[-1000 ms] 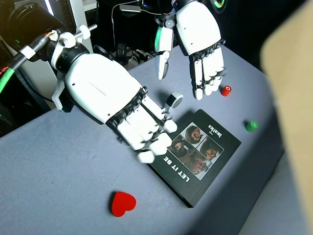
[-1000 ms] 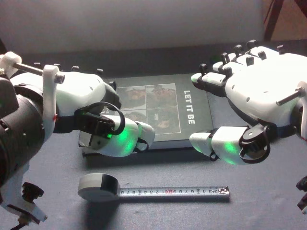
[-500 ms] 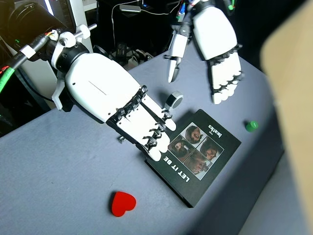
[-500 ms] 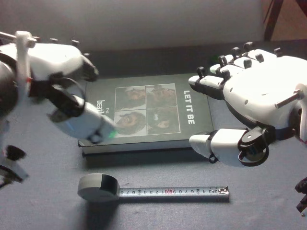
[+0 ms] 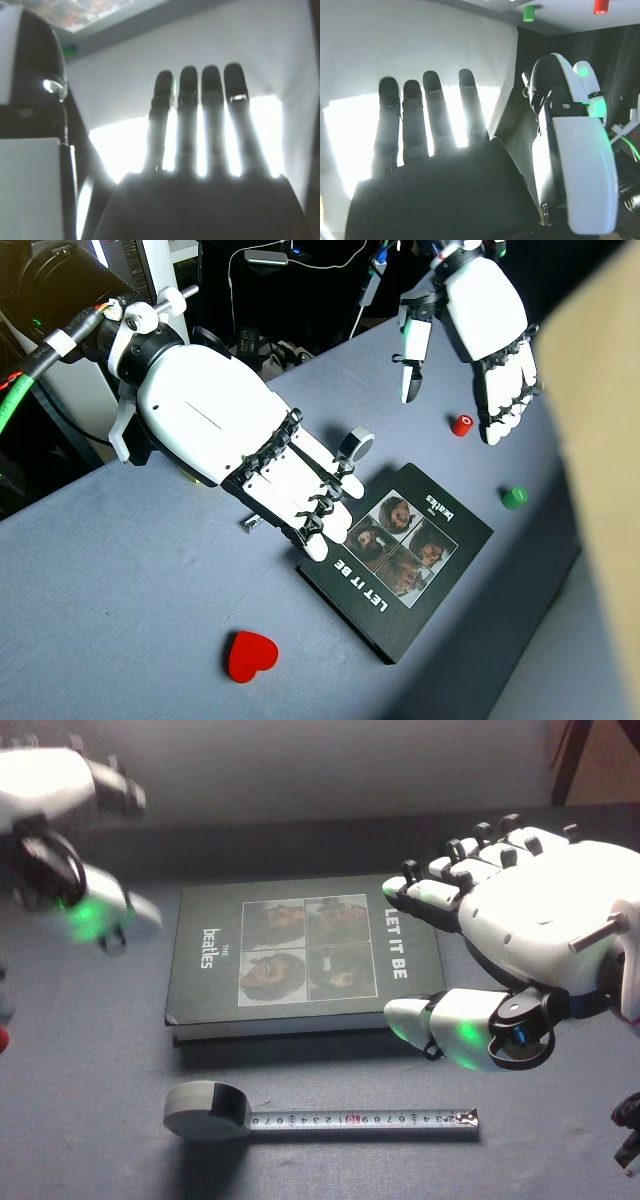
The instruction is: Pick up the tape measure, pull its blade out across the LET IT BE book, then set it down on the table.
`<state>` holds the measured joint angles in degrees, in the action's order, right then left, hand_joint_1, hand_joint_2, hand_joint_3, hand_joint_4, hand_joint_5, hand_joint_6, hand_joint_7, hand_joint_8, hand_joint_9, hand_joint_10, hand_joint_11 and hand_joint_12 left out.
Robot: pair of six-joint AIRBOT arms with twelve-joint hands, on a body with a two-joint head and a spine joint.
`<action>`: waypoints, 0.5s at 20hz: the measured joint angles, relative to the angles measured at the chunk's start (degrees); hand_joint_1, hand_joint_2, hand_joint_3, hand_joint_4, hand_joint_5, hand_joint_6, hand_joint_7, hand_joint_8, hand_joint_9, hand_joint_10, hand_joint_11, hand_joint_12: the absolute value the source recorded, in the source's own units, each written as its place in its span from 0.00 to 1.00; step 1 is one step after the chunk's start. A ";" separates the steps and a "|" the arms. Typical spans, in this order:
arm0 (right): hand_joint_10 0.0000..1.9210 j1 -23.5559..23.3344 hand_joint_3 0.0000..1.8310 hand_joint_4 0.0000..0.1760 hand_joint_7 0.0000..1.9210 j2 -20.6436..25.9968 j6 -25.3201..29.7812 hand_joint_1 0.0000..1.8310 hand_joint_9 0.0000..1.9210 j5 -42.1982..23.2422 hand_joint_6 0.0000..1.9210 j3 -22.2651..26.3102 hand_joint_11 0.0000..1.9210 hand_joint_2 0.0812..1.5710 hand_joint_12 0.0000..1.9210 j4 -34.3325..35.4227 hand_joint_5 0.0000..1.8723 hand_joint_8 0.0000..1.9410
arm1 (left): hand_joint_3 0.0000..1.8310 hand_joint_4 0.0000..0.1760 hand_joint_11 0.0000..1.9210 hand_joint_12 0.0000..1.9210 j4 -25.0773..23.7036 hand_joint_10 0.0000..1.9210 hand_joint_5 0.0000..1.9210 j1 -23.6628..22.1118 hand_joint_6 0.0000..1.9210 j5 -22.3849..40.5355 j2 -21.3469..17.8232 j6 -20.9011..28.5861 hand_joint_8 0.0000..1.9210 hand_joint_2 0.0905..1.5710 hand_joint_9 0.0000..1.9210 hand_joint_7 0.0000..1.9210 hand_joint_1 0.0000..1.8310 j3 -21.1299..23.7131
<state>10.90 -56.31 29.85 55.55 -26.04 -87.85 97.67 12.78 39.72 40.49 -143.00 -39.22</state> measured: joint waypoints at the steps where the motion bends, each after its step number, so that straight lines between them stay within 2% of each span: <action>1: 0.01 0.00 0.00 0.75 0.07 0.00 0.00 0.07 0.05 0.00 0.00 0.00 0.00 0.74 0.32 0.02 0.06 0.00 | 0.00 0.00 0.04 0.36 -9.92 0.00 0.19 1.77 0.00 -1.97 -0.66 11.96 0.00 0.58 0.16 0.17 0.51 -0.20; 2: 0.01 0.11 0.00 0.73 0.07 0.00 -0.04 0.07 0.06 0.11 0.00 0.00 0.00 0.75 0.35 0.00 0.06 0.00 | 0.00 0.00 0.04 0.36 -23.39 0.00 0.20 5.18 0.00 -3.82 -1.07 30.18 0.00 0.57 0.16 0.18 0.52 -0.81; 4: 0.00 0.11 0.00 0.71 0.08 0.00 -0.04 0.07 0.07 -0.07 0.00 0.07 0.00 0.75 0.40 0.02 0.06 0.00 | 0.00 0.00 0.04 0.36 -36.20 0.00 0.18 8.98 0.00 -8.70 -1.05 49.00 0.00 0.56 0.17 0.18 0.52 -2.29; 6: 0.00 0.15 0.00 0.70 0.08 0.00 -0.07 0.07 0.07 -0.04 0.00 0.13 0.00 0.74 0.42 0.00 0.07 0.00 | 0.00 0.00 0.05 0.33 -54.16 0.00 0.17 12.85 0.00 -15.30 -1.25 67.01 0.00 0.57 0.17 0.17 0.52 -3.58; 7: 0.00 0.17 0.00 0.69 0.08 0.00 -0.04 0.07 0.07 -0.13 0.00 0.13 0.00 0.75 0.40 0.00 0.06 0.00 | 0.00 0.00 0.05 0.33 -64.26 0.00 0.17 15.30 0.00 -16.90 -2.05 76.19 0.00 0.57 0.16 0.17 0.52 -3.56; 8: 0.00 0.17 0.00 0.68 0.08 0.00 -0.04 0.09 0.07 -0.09 0.00 0.13 0.00 0.74 0.37 0.00 0.06 0.00 | 0.00 0.00 0.05 0.33 -70.51 0.00 0.17 17.51 0.00 -16.87 -2.80 82.73 0.01 0.57 0.16 0.18 0.52 -3.58; 9: 0.00 0.15 0.00 0.68 0.09 0.00 -0.04 0.10 0.07 0.04 0.00 0.11 0.00 0.74 0.36 0.02 0.07 0.00 | 0.00 0.00 0.05 0.33 -79.91 0.00 0.18 21.46 0.00 -16.26 -4.48 96.26 0.00 0.57 0.16 0.18 0.52 -3.76; 10: 0.00 0.17 0.00 0.68 0.09 0.02 -0.04 0.10 0.07 0.20 0.00 0.11 0.00 0.73 0.35 0.02 0.07 0.00 | 0.00 0.00 0.07 0.31 -85.42 0.00 0.19 24.09 0.00 -15.37 -5.42 102.92 0.00 0.56 0.17 0.19 0.52 -4.15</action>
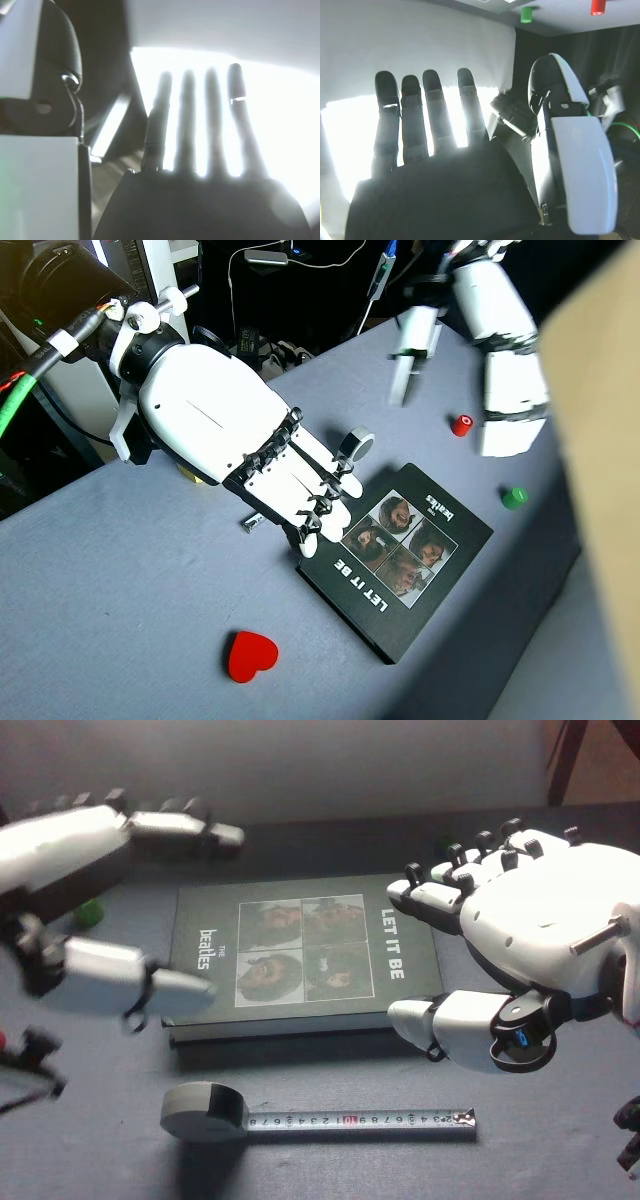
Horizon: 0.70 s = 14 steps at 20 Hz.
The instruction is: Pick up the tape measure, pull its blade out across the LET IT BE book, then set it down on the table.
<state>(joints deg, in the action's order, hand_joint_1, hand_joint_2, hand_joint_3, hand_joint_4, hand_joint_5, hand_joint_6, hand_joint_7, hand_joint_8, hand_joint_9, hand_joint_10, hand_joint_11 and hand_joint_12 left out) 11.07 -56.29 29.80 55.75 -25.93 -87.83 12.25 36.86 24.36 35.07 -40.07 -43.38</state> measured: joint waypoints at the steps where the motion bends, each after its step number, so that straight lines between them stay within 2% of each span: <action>1: 0.00 -0.02 0.00 0.68 0.09 -0.02 0.00 0.11 0.06 -0.04 0.00 0.02 0.00 0.73 0.35 0.00 0.07 0.00 | 0.00 0.00 0.08 0.30 -3.10 0.00 0.19 1.92 0.00 0.79 -0.59 4.94 0.00 0.56 0.17 0.19 0.52 -0.20; 3: 0.00 0.00 0.00 0.67 0.10 -0.02 0.00 0.13 0.09 -0.28 0.00 0.07 0.00 0.72 0.38 0.00 0.09 0.00 | 0.00 0.00 0.08 0.30 -5.16 0.00 0.18 7.50 0.00 3.96 -2.25 8.22 0.00 0.56 0.17 0.19 0.51 0.39; 6: 0.00 0.00 0.00 0.67 0.10 -0.02 -0.02 0.13 0.09 -0.37 0.00 0.13 0.00 0.72 0.42 -0.02 0.09 0.00 | 0.00 0.00 0.09 0.28 -11.19 0.00 0.18 15.41 0.00 11.93 -2.54 13.11 0.00 0.55 0.17 0.18 0.51 0.48; 8: 0.00 0.00 0.00 0.67 0.10 -0.02 -0.02 0.13 0.09 -0.22 0.00 0.13 0.00 0.72 0.43 -0.02 0.09 0.00 | 0.00 0.00 0.09 0.27 -11.65 0.00 0.18 20.70 0.00 17.05 -1.66 14.69 0.00 0.55 0.17 0.18 0.51 0.46; 11: 0.00 0.00 0.00 0.67 0.10 -0.02 -0.02 0.13 0.09 -0.42 0.00 0.13 0.00 0.72 0.41 -0.02 0.08 0.00 | 0.00 0.00 0.09 0.27 -12.41 0.00 0.18 25.22 0.00 22.12 -0.42 15.43 0.00 0.55 0.17 0.18 0.51 0.37; 14: 0.00 0.00 0.00 0.67 0.10 -0.02 -0.02 0.13 0.09 -0.44 0.00 0.13 0.00 0.72 0.37 -0.02 0.08 0.00 | 0.00 0.00 0.10 0.27 -14.45 0.00 0.18 28.41 0.00 26.53 2.69 15.74 0.00 0.56 0.18 0.18 0.51 -1.16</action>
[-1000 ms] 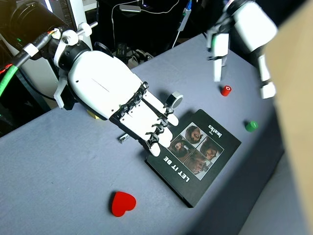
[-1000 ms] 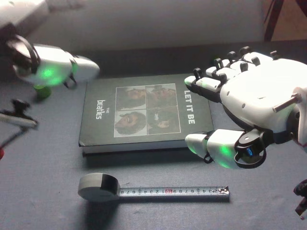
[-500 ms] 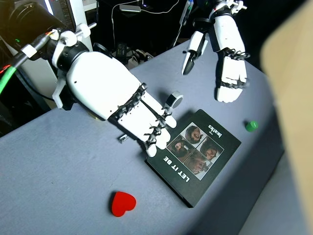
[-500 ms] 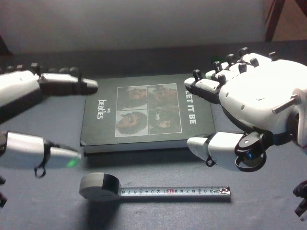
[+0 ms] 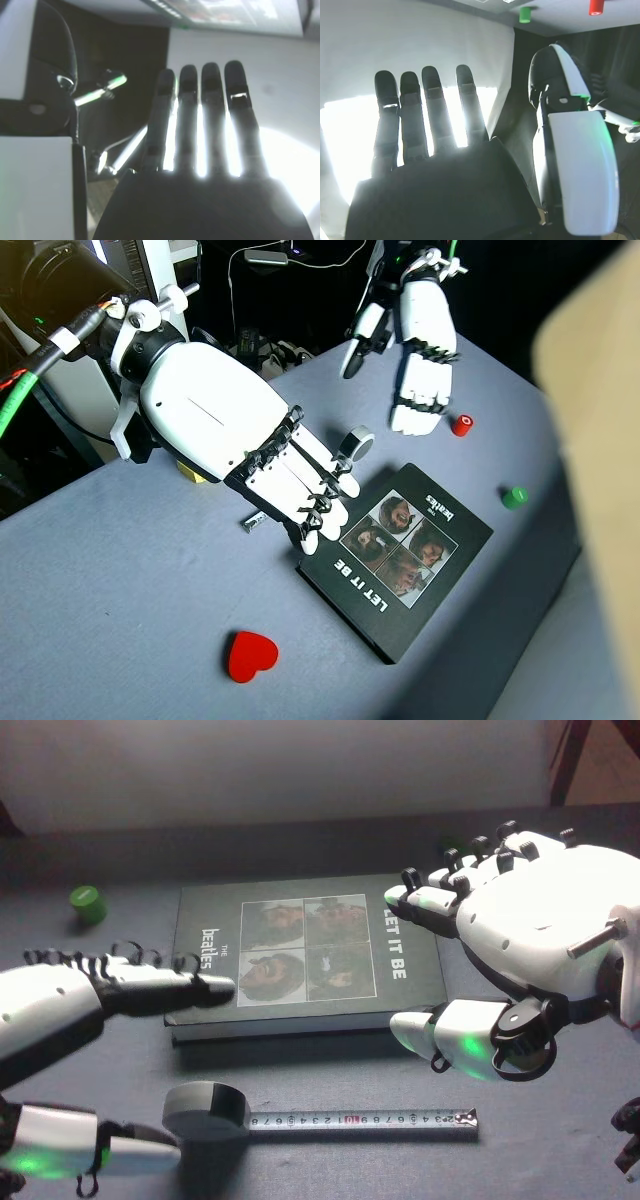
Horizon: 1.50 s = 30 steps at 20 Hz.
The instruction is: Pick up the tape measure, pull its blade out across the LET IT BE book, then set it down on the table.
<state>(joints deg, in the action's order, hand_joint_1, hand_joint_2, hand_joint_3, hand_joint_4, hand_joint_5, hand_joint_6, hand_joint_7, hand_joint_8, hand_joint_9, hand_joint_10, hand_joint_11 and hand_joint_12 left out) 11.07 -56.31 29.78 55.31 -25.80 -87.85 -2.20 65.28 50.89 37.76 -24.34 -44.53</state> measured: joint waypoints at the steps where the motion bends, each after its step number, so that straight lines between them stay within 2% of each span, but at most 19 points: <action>1: 0.01 0.00 0.00 0.66 0.10 0.00 0.00 0.13 0.09 0.04 0.00 0.00 0.00 0.72 0.37 0.00 0.08 0.00 | 0.00 0.00 0.10 0.27 -0.37 0.00 0.18 0.66 0.00 0.28 0.61 0.02 0.00 0.56 0.18 0.18 0.51 -0.22; 6: 0.00 0.00 0.00 0.66 0.10 0.00 0.00 0.13 0.09 -0.13 0.00 0.00 0.00 0.72 0.39 0.00 0.08 0.00 | 0.00 0.00 0.11 0.25 -4.20 0.00 0.17 2.34 0.00 -1.29 3.58 0.20 0.00 0.56 0.18 0.18 0.51 -1.99; 13: 0.00 0.24 0.00 0.67 0.10 0.00 -0.02 0.14 0.09 -0.35 0.00 0.00 0.00 0.72 0.41 0.00 0.08 0.00 | 0.00 0.00 0.11 0.25 -1.90 0.00 0.17 1.62 0.00 -4.46 7.10 -2.21 0.00 0.56 0.18 0.18 0.51 -3.43; 19: 0.00 0.22 0.00 0.66 0.11 0.00 -0.02 0.15 0.10 -0.37 0.00 0.00 0.00 0.71 0.40 -0.02 0.09 0.00 | 0.00 0.00 0.11 0.25 -1.81 0.00 0.17 -1.92 0.00 -9.22 9.25 -4.13 0.00 0.56 0.18 0.19 0.51 -5.66; 26: 0.00 0.22 0.00 0.66 0.09 0.00 -0.04 0.10 0.08 -0.37 0.00 0.00 0.00 0.74 0.36 -0.02 0.08 0.00 | 0.00 0.00 0.11 0.25 0.09 0.00 0.17 -3.63 0.00 -15.17 10.27 -5.66 0.00 0.57 0.18 0.18 0.50 -6.10; 30: 0.00 0.22 0.00 0.67 0.09 -0.20 -0.02 0.10 0.08 -0.50 0.00 0.04 0.00 0.74 0.39 -0.02 0.09 0.00 | 0.00 0.00 0.12 0.25 1.22 0.00 0.17 -4.52 0.00 -16.24 11.37 -7.21 0.00 0.57 0.18 0.18 0.50 -6.78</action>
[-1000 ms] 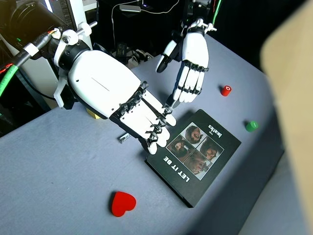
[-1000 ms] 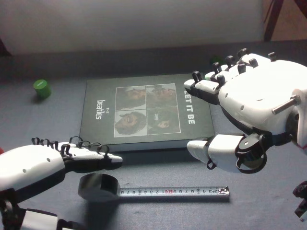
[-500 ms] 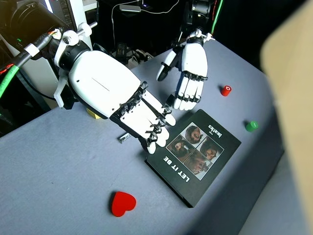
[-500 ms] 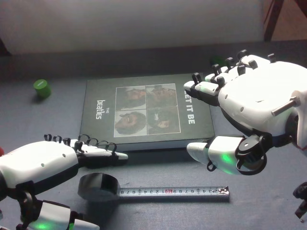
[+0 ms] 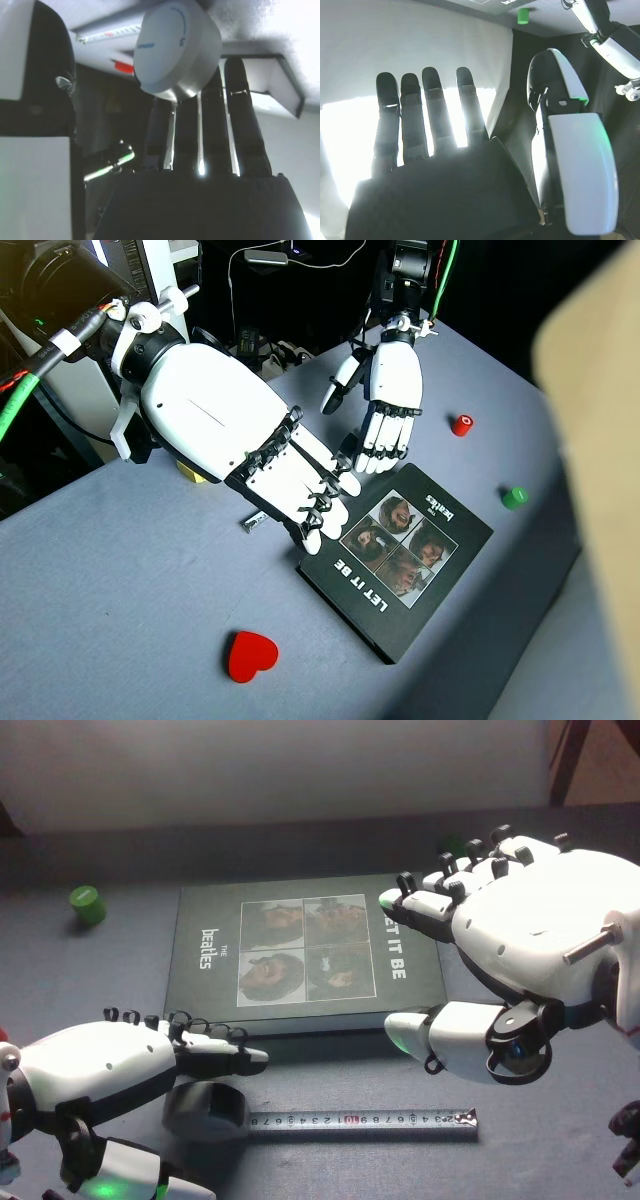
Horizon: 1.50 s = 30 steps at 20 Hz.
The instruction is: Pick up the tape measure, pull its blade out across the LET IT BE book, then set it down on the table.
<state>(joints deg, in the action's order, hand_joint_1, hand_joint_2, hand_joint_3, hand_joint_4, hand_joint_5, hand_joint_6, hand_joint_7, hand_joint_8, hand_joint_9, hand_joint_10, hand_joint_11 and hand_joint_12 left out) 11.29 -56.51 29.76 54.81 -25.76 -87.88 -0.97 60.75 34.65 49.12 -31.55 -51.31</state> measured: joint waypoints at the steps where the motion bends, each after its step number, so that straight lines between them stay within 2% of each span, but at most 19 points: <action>1: 0.00 0.00 0.00 0.67 0.09 0.02 0.00 0.10 0.08 0.02 0.01 0.00 0.00 0.74 0.39 0.00 0.09 0.00 | 0.00 0.00 0.12 0.25 0.24 0.00 0.17 0.00 0.00 -0.46 0.07 -0.26 0.00 0.57 0.18 0.18 0.50 -0.17; 7: 0.00 0.00 0.00 0.67 0.09 0.00 -0.02 0.11 0.08 -0.39 0.00 0.02 0.00 0.74 0.36 0.00 0.09 0.00 | 0.00 0.00 0.12 0.24 0.96 0.00 0.17 -0.48 0.00 -2.08 0.79 -0.98 0.00 0.57 0.18 0.18 0.49 -1.55; 10: 0.00 0.00 0.00 0.67 0.09 0.00 -0.02 0.11 0.08 -0.55 0.00 0.02 0.00 0.74 0.40 0.00 0.08 0.00 | 0.00 0.00 0.11 0.24 1.25 0.00 0.18 -0.48 0.00 -2.05 1.27 -1.42 0.00 0.57 0.18 0.19 0.49 -2.34; 19: 0.00 0.00 0.00 0.67 0.10 0.00 -0.02 0.14 0.09 -1.38 0.00 0.63 0.00 0.73 0.41 0.00 0.08 0.00 | 0.00 0.00 0.13 0.24 1.40 0.00 0.17 -1.42 0.00 -3.39 1.44 -2.95 0.00 0.56 0.18 0.19 0.50 -2.19; 23: 0.00 0.00 0.00 0.67 0.10 0.00 0.00 0.14 0.09 -1.68 0.00 0.66 0.00 0.73 0.40 -0.02 0.08 0.00 | 0.00 0.00 0.14 0.23 1.49 0.00 0.21 -2.54 0.00 -4.17 1.68 -3.72 0.00 0.56 0.21 0.22 0.51 -1.64; 25: 0.01 0.00 0.00 0.67 0.10 0.02 -0.02 0.14 0.10 -1.68 0.00 0.66 0.00 0.73 0.41 -0.02 0.08 0.00 | 0.00 0.00 0.24 0.22 1.36 0.00 0.29 -2.73 0.00 -4.20 2.16 -4.17 0.00 0.59 0.31 0.31 0.57 -1.36; 26: 0.00 0.00 0.00 0.67 0.10 0.02 -0.02 0.14 0.11 -1.64 0.00 0.66 0.00 0.73 0.42 0.00 0.08 0.00 | 0.00 0.00 0.33 0.20 1.42 0.00 0.35 -2.73 0.00 -4.00 2.14 -4.33 0.00 0.60 0.39 0.38 0.61 -1.18; 27: 0.00 0.00 0.00 0.67 0.10 0.02 0.00 0.13 0.11 -1.64 0.00 0.66 0.00 0.73 0.42 0.00 0.09 0.00 | 0.00 0.00 0.46 0.19 1.49 0.01 0.41 -2.73 0.00 -3.67 2.14 -4.44 0.00 0.61 0.51 0.48 0.66 -1.18; 28: 0.00 0.00 0.00 0.67 0.10 0.00 0.00 0.13 0.10 -1.75 0.00 0.66 0.00 0.73 0.42 -0.02 0.08 0.00 | 0.00 0.00 0.62 0.17 1.46 0.29 0.57 -2.89 0.12 -2.60 2.14 -4.50 0.17 0.61 0.65 0.64 0.75 -1.18; 29: 0.00 0.00 0.00 0.67 0.11 0.00 0.00 0.13 0.10 -1.79 0.00 0.66 0.00 0.73 0.42 0.00 0.09 0.00 | 0.00 0.00 0.70 0.18 1.42 0.50 0.66 -2.97 0.04 -2.01 2.14 -4.55 0.39 0.64 0.58 0.57 0.76 -1.20; 30: 0.00 0.00 0.00 0.67 0.11 0.02 0.00 0.14 0.10 -1.84 0.00 0.66 0.00 0.73 0.41 -0.02 0.09 0.00 | 0.00 0.00 0.72 0.21 1.40 0.35 0.72 -3.04 0.01 -1.68 2.14 -4.42 0.47 0.63 0.64 0.59 0.72 -1.22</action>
<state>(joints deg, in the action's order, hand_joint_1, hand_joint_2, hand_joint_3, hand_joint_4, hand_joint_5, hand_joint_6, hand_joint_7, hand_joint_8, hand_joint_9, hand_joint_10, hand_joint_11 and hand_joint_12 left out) 11.29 -56.49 29.76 52.97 -25.10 -87.90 0.43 57.71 32.97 51.27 -35.97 -52.53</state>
